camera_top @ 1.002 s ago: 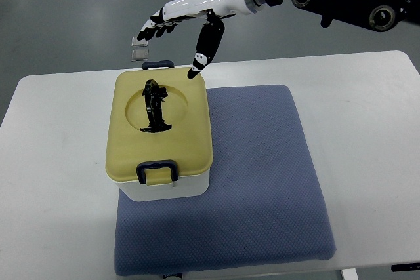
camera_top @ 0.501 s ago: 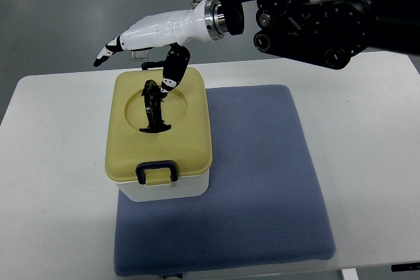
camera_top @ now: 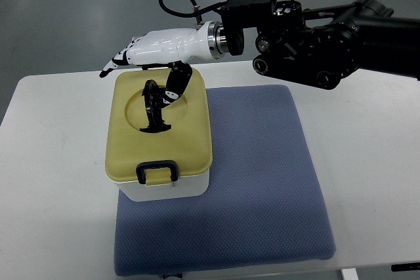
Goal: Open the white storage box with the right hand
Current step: 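Lower the right hand and close its fingers around the black lid handle, then lift the yellow lid off the box and carry it toward the right arm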
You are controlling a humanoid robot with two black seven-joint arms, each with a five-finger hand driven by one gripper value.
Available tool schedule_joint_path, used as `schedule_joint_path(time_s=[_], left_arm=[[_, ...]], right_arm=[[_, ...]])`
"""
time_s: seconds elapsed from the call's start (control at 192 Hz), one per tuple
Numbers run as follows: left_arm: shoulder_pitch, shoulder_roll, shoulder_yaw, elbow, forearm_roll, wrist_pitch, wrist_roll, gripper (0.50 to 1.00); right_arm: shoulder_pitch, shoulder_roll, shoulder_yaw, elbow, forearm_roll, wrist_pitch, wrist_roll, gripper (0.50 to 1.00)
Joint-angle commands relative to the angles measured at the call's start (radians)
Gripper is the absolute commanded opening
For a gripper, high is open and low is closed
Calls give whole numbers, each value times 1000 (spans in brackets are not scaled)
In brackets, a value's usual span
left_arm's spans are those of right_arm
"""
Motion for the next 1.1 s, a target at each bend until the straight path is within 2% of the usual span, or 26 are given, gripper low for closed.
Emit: schedule_joint_path(time_s=[0.0,0.271,0.297,0.35,0.355,0.36,0.365,0.37,0.376,0.381,0.386,0.391,0.397,0.402,0.407,0.433,0.725,0.903,1.096], left_arm=[[0,0,1,0,0,0,0,1000],[0,0,-2,1,0,0,0,1000],[0,0,-2,0,0,0,0,1000],[0,0,-2,1,0,0,0,1000],[0,0,-2,0,0,0,0,1000],[0,0,-2,0,0,0,0,1000],[0,0,-2,1,0,0,0,1000],[0,0,-2,1,0,0,0,1000],[0,0,-1,0,0,0,0,1000],[0,0,-1,0,0,0,0,1000],[0,0,-2,0,0,0,0,1000],[0,0,-2,0,0,0,0,1000],[0,0,-2,1,0,0,0,1000],[0,0,-2,1,0,0,0,1000],[0,0,-2,0,0,0,0,1000],[0,0,-2,0,0,0,0,1000],[0,0,-2,1,-1,0,0,1000],[0,0,-2,1,-1,0,0,1000],[0,0,-4,1,-1,0,0,1000]], right_arm=[[-9,12,-1,-1,1,-12,-1,915],[-38,42,-2,-25,0,-37,1,852],[-39,44,-2,-27,0,-37,1,807],[-39,44,-2,-27,0,-38,1,760],[-39,44,-2,-27,0,-38,1,736],[-39,44,-2,-27,0,-38,1,735],[-39,44,-2,-27,0,-38,1,705],[-39,44,-2,-27,0,-38,1,705],[-41,44,-2,-28,-2,-38,-1,666],[-41,44,-2,-28,-2,-38,-1,666],[-41,44,-2,-28,-2,-40,1,628],[-41,44,-2,-28,-2,-40,1,627],[-41,44,-2,-28,-5,-40,-1,587],[-41,44,-2,-28,-5,-40,-1,586],[-41,44,-2,-28,-6,-40,1,548],[-41,44,-2,-28,-11,-41,1,500],[-32,39,6,-27,-22,-103,-10,500],[22,18,18,-18,-10,-101,-4,500],[116,-83,36,36,-5,-26,4,500]])
